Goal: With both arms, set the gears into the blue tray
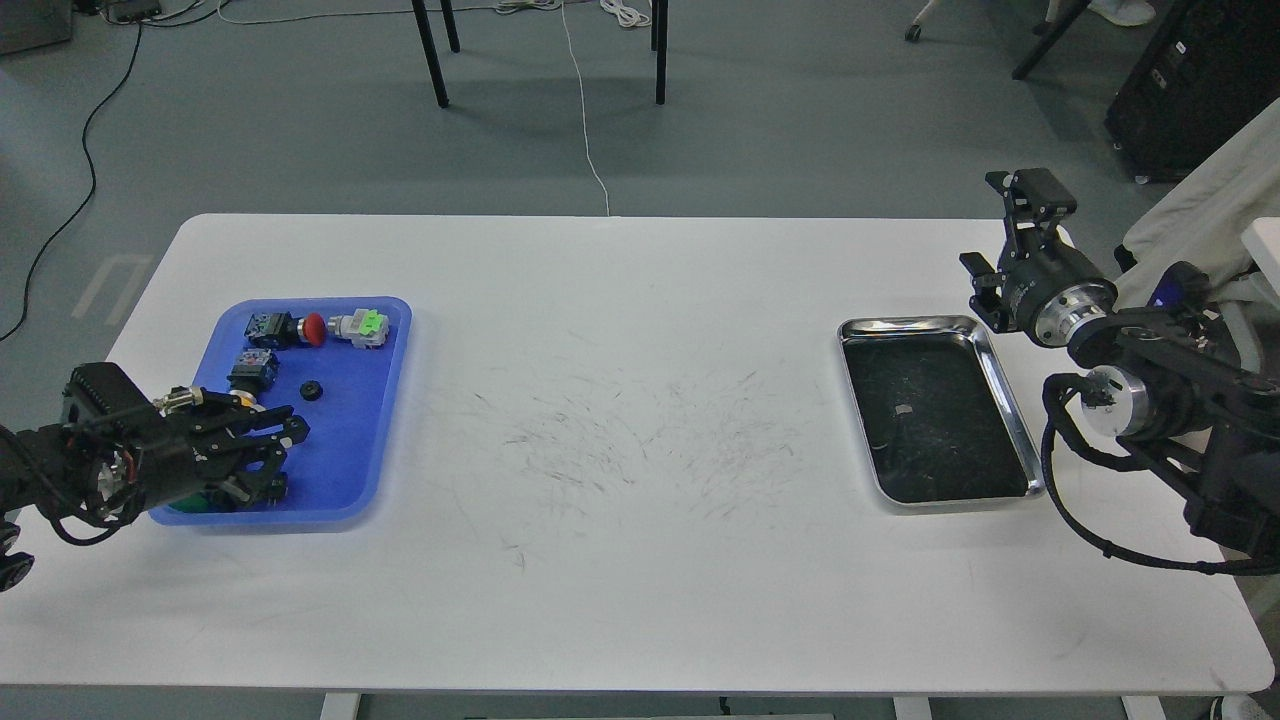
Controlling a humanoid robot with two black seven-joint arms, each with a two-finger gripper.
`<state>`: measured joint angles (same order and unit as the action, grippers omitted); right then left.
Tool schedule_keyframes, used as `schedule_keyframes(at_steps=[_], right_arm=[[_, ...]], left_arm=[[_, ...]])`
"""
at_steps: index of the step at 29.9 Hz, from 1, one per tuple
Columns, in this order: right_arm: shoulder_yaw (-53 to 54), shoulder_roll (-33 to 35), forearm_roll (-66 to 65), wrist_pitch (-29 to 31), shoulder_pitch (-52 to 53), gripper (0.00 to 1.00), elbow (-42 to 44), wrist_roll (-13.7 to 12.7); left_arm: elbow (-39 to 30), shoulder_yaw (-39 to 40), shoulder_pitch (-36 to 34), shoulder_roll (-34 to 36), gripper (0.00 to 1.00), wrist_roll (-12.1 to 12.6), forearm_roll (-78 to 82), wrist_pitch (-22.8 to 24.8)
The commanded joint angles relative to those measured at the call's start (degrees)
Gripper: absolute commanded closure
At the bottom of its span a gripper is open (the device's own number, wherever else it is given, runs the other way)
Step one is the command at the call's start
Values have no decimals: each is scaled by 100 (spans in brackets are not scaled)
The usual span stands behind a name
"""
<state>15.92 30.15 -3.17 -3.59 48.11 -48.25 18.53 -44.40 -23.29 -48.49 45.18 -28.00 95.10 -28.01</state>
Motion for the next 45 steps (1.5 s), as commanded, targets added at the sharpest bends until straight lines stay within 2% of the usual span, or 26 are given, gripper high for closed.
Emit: schedule_keyframes(at_steps=[1,9,15,21,24,28,34,41,45], right_arm=[[-1,-1,0,-1,-4,3,0,10],[16,-9,0,-1,-4,3,0,10],[87,-36,9,-1,23,3,-18,1],[209,-36,35,8,93,3,-35,-34],[420,-1,123,104,76,3,-62,-43],[570,43,150,253,40,3,-228,-43],[764,324,816,271,40,2,-518,-43],[772,650,1046,280,31,2,-791,-34],[772,737,1160,332,40,2,-870,-25]], left_arm=[[80,-9,24,-27,66,0,-17,1],[107,8,24,-36,57,0,-148,1],[28,43,-90,26,55,0,-1053,1],[-296,710,-467,464,51,0,-1887,1],[-455,1036,-477,579,46,0,-2275,312],[-788,1545,-424,720,45,0,-2898,453],[-1132,2012,-406,729,44,0,-5058,919],[-1159,2548,-433,738,33,0,-7012,1824],[-1045,2978,-433,799,23,0,-7750,2728]])
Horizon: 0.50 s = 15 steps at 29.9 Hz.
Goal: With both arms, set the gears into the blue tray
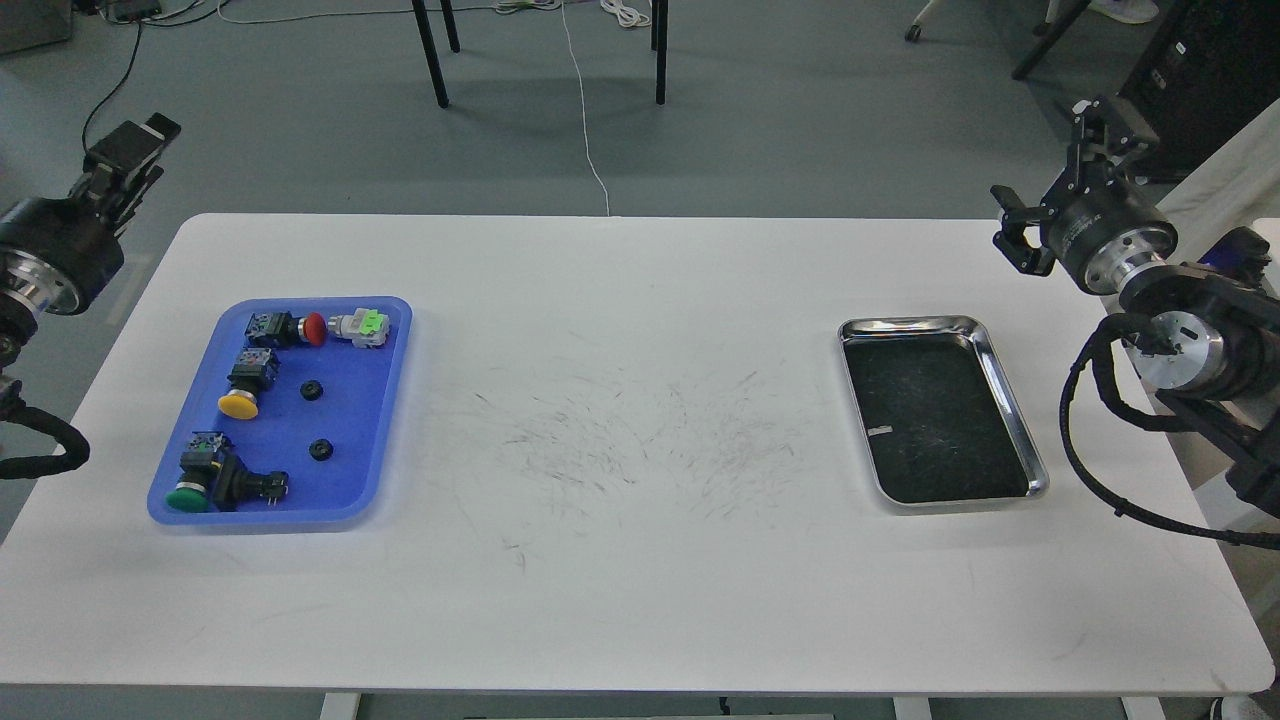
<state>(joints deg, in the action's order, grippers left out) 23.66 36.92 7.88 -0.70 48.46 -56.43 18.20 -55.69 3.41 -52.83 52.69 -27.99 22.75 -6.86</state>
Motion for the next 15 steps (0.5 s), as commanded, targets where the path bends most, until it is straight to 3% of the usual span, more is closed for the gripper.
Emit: schedule_keyframes(at_steps=[1,10,15], right_arm=[[-1,61,56,96,6,1,-52,17],[-28,350,100,729,6,1,-131,0],[-1,307,565,747,-29,1,-166,0]], left_arm=[[110,440,1,57,22,-1,-717,850],[260,547,-43,101,21,-1,-1624,2082],[269,556,-17,40,21,-1,-2283,2136]])
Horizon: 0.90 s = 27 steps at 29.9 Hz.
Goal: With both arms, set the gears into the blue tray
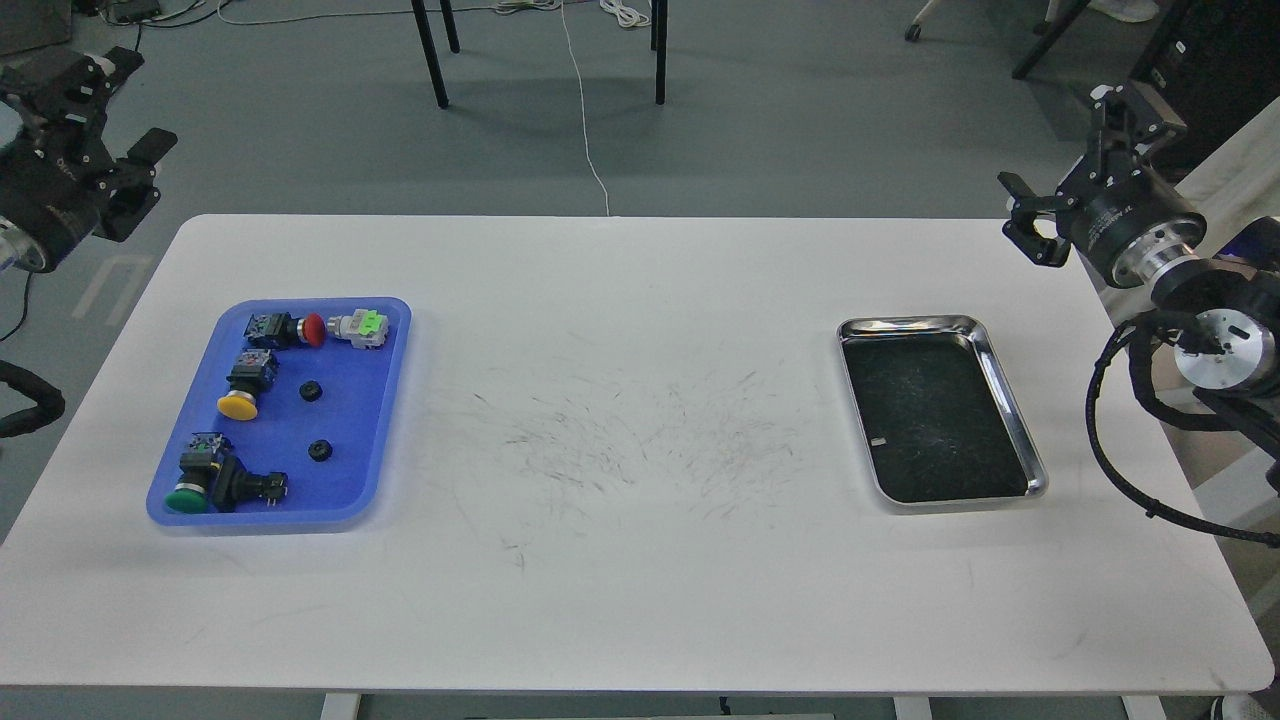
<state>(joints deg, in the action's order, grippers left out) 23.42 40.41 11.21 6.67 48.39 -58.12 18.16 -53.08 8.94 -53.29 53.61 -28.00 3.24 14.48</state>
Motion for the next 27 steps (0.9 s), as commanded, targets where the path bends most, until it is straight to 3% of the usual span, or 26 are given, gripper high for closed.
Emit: schedule_keyframes(at_steps=[1,8,11,13,17,27], right_arm=[[31,-51,268,18,-31,1,11,3],[251,-235,514,247,-128,1,81,3],[251,-393,514,273,-128,1,152,-14],[268,-481,514,282,-128,1,178,-14],[347,-657,514,291,-119,1,248,-23],[427,-1114,514,308,-145,1,547,-172]], left_arm=[[8,3,47,-79,22,0,-350,-7],[8,3,3,-105,25,0,-482,11],[52,11,-23,-96,19,0,-491,-68],[70,20,-23,-96,8,0,-482,-199],[184,47,-85,-105,2,0,-482,-270],[517,46,-15,-535,4,0,-613,-33]])
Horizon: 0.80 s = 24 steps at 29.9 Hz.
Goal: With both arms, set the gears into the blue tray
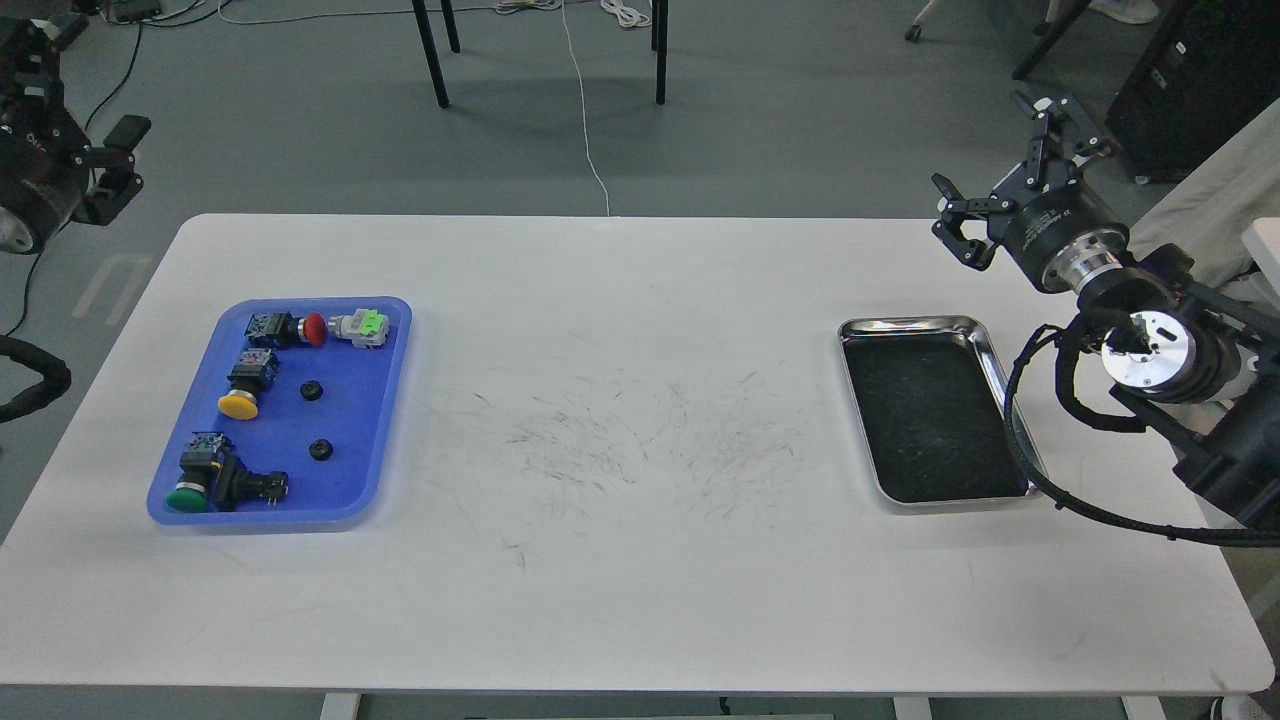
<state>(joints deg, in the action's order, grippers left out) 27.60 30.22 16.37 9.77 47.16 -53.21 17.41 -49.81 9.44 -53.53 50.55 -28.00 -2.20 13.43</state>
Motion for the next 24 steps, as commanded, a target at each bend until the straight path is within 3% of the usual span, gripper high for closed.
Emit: schedule_keyframes(at_steps=[1,7,12,16,19,24], right_arm=[[8,-112,7,-10,-22,1,73,-141],[34,-209,7,-28,-13,1,100,-185],[61,-218,7,-36,-14,1,100,-141],[61,-332,-11,-63,-5,1,117,-106],[61,-341,-11,-45,-5,1,117,-115],[183,-481,-11,-63,-14,1,161,-115]], left_arm=[[208,-4,9,-290,4,0,-97,124],[288,5,9,-519,3,14,-386,466],[384,14,18,-607,3,470,-720,635],[516,14,97,-739,2,611,-730,705],[525,145,150,-783,3,954,-922,678],[542,356,282,-844,3,955,-1090,652]])
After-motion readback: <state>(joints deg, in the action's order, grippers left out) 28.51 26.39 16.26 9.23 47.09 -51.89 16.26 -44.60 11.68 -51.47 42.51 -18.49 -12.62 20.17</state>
